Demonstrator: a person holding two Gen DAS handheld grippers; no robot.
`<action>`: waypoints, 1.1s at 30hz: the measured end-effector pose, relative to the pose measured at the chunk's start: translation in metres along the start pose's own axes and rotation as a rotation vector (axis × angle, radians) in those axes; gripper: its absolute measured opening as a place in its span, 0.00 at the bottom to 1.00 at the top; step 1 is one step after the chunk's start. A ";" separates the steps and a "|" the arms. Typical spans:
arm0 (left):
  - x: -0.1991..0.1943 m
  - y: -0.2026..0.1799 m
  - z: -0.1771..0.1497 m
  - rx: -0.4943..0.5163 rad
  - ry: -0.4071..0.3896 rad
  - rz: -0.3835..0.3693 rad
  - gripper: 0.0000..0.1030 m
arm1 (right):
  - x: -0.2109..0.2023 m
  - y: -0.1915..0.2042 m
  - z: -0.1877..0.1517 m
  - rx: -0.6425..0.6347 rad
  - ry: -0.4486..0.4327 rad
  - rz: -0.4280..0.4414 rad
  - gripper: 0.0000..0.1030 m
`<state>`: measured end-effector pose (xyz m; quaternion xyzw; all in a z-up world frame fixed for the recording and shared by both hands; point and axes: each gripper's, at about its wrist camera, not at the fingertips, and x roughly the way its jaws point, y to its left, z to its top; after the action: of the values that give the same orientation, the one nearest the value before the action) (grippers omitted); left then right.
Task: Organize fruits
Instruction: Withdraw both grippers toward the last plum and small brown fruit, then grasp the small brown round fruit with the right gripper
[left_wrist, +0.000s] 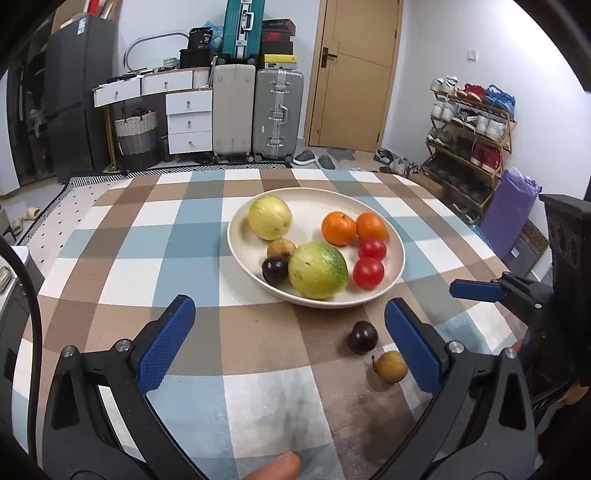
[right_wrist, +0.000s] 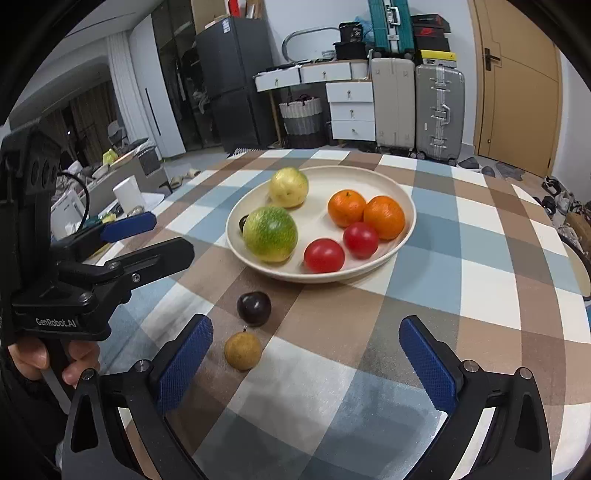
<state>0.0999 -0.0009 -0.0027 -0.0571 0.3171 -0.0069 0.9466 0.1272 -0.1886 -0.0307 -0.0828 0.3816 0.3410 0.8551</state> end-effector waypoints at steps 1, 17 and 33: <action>0.000 -0.002 0.000 0.009 -0.001 0.001 0.99 | 0.002 0.001 -0.001 -0.003 0.014 0.003 1.00; 0.007 0.001 -0.003 0.003 0.015 0.008 0.99 | 0.013 0.018 -0.010 -0.091 0.099 0.050 0.83; 0.012 -0.001 -0.005 0.009 0.027 0.007 0.99 | 0.020 0.033 -0.011 -0.155 0.121 0.124 0.41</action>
<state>0.1061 -0.0028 -0.0139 -0.0517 0.3300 -0.0060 0.9426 0.1086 -0.1577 -0.0489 -0.1455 0.4093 0.4164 0.7987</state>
